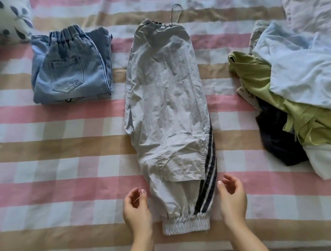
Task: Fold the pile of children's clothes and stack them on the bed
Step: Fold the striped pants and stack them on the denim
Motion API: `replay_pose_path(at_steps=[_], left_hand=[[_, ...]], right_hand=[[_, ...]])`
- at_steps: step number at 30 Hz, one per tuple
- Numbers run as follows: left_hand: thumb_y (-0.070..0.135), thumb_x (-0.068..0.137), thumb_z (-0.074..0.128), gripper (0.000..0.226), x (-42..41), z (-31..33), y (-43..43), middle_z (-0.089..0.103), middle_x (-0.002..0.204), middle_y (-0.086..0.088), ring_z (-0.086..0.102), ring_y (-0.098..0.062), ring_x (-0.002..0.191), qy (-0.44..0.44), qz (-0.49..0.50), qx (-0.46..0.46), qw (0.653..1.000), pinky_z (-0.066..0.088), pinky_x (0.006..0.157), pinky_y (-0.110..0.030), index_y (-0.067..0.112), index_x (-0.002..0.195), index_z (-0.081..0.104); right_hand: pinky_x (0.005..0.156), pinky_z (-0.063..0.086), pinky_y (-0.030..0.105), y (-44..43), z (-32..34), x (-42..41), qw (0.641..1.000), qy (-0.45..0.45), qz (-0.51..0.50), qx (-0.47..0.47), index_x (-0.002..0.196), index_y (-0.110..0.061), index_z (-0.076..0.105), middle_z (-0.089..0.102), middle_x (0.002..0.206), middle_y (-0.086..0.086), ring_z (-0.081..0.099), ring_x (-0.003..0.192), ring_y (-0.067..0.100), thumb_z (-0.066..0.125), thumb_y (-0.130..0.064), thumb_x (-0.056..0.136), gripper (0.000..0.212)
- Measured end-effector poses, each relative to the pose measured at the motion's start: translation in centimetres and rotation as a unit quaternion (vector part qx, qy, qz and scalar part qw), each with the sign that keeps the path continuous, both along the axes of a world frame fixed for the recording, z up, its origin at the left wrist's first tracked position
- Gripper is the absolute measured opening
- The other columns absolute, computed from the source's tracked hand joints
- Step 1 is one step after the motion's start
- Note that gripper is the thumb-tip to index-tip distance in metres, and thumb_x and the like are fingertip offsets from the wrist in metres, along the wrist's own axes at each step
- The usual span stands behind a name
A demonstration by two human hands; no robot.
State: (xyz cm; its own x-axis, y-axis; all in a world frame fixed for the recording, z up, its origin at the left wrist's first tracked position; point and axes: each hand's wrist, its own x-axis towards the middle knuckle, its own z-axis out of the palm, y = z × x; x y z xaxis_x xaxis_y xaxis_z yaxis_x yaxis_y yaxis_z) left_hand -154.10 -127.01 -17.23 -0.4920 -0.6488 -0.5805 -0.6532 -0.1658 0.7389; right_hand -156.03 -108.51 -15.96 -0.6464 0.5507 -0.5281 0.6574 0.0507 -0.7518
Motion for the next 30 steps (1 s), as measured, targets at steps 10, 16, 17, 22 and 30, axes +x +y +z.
replay_pose_path(at_steps=[10, 16, 17, 22, 30], left_hand=[[0.022, 0.079, 0.073, 0.049, -14.9, -2.2, -2.1, 0.055, 0.107, 0.004, 0.052, -0.013, 0.1, 0.058, -0.11, -0.122, 0.985, 0.039, 0.085, -0.022, 0.009, 0.121, 0.052], [0.006, 0.081, 0.067, 0.009, -16.1, -4.4, -4.6, 0.061, 0.076, -0.01, 0.053, -0.02, 0.072, 0.017, -0.045, -0.157, 0.986, 0.039, 0.067, -0.032, -0.001, 0.085, 0.063], [0.007, 0.081, 0.068, 0.011, -16.1, -4.4, -4.8, 0.061, 0.078, -0.009, 0.053, -0.019, 0.072, 0.02, -0.04, -0.147, 0.988, 0.041, 0.069, -0.033, -0.001, 0.086, 0.063], [0.012, 0.079, 0.071, 0.014, -16.2, -4.1, -5.4, 0.062, 0.079, -0.007, 0.055, -0.017, 0.07, 0.062, -0.07, -0.153, 0.984, 0.043, 0.061, -0.018, 0.006, 0.085, 0.06], [-0.002, 0.082, 0.063, 0.02, -16.3, -4.3, -7.4, 0.065, 0.052, 0.005, 0.058, -0.002, 0.049, 0.074, -0.023, 0.024, 0.997, 0.05, 0.052, -0.014, 0.01, 0.069, 0.053]], right_hand=[[0.059, 0.039, 0.028, 0.5, -3.1, -11.9, 0.981, -0.059, 0.174, 0.063, 0.09, -0.01, 0.063, 0.066, 0.082, 0.001, 0.063, 0.083, 0.025, 0.063, -0.025, 0.086, 0.016], [0.062, 0.042, 0.029, 1.3, -3.5, -12.4, 0.97, -0.086, 0.198, 0.107, 0.082, -0.016, 0.059, 0.062, 0.076, -0.004, 0.06, 0.075, 0.019, 0.07, -0.027, 0.081, 0.016], [0.063, 0.042, 0.029, 1.5, -3.5, -12.7, 0.968, -0.08, 0.215, 0.103, 0.085, -0.016, 0.059, 0.062, 0.077, -0.004, 0.059, 0.075, 0.017, 0.07, -0.027, 0.081, 0.016], [0.072, 0.04, 0.022, 1.4, -3.2, -16.5, 0.984, 0.012, 0.17, 0.043, 0.105, -0.02, 0.055, 0.059, 0.094, -0.009, 0.056, 0.09, 0.011, 0.06, -0.024, 0.089, 0.017], [0.074, 0.051, 0.029, 1.4, -3.4, -20.7, 0.995, -0.018, 0.097, -0.026, 0.089, -0.013, 0.063, 0.07, 0.09, 0.008, 0.064, 0.078, 0.015, 0.071, -0.007, 0.079, 0.014]])
